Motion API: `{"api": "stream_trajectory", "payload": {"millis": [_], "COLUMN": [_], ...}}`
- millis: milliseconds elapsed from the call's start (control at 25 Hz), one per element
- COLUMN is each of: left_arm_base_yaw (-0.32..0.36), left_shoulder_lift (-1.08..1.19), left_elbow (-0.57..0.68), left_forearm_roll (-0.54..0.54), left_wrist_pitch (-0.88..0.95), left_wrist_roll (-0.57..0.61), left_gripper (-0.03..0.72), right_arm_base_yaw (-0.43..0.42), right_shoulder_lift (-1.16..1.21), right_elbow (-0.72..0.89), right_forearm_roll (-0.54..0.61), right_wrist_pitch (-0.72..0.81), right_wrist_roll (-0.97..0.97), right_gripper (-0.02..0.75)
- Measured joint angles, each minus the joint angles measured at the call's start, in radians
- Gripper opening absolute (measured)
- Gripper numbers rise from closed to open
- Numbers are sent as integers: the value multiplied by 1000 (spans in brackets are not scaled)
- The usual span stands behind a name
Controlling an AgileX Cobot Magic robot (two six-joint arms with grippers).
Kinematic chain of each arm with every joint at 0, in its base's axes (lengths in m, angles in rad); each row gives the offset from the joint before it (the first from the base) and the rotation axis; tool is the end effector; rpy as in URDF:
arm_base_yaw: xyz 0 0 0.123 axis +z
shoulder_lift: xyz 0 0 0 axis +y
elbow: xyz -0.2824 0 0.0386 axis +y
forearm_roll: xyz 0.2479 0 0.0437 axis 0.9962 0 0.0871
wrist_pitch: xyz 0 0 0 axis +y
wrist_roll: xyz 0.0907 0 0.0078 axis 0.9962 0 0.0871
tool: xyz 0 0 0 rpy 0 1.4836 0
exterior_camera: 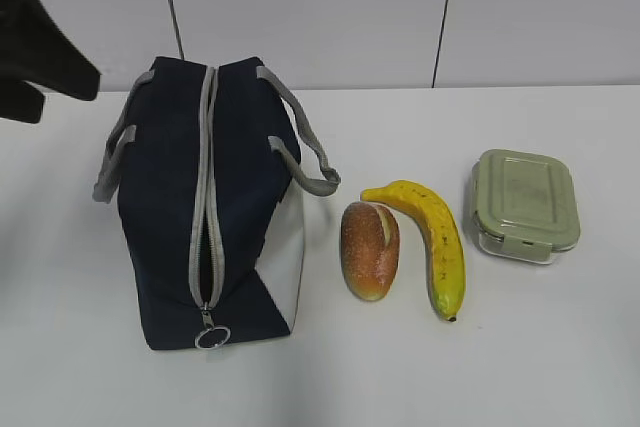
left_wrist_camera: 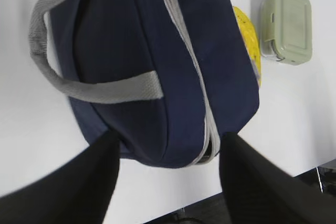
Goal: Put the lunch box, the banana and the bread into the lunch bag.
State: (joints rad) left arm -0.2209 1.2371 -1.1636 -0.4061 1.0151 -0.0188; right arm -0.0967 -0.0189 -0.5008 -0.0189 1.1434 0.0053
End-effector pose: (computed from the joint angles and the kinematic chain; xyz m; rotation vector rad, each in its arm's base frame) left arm 0.2307 -0.0831 0.3574 0.1120 2.5613 -0.6148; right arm -0.0115 -0.0005 0.2707 0.1095 2.1053 -0.0776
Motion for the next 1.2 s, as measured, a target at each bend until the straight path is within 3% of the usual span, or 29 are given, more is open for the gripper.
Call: {"api": "stream_trajectory", "payload": {"millis": [520,880,1000,1200], "left_arm_base_yaw": [-30,-30,-30,-30], "left_shoulder_lift": [351,446,449,452], "left_elbow": [-255,-290,-290,-290], "left_forearm_roll": [59,78,80,94], "left_wrist_pitch": [46,55,54,45], "left_wrist_roll": [-70,-74,-75,-65], "left_gripper": [426,417,327,44], "right_arm_base_yaw": [0,0,0,0], "right_shoulder_lift": [0,0,0,0], "right_elbow": [0,0,0,0], "right_forearm_roll": [0,0,0,0], "right_wrist_pitch": [0,0,0,0], "right_wrist_roll": [0,0,0,0], "right_gripper": [417,417,417,417]}}
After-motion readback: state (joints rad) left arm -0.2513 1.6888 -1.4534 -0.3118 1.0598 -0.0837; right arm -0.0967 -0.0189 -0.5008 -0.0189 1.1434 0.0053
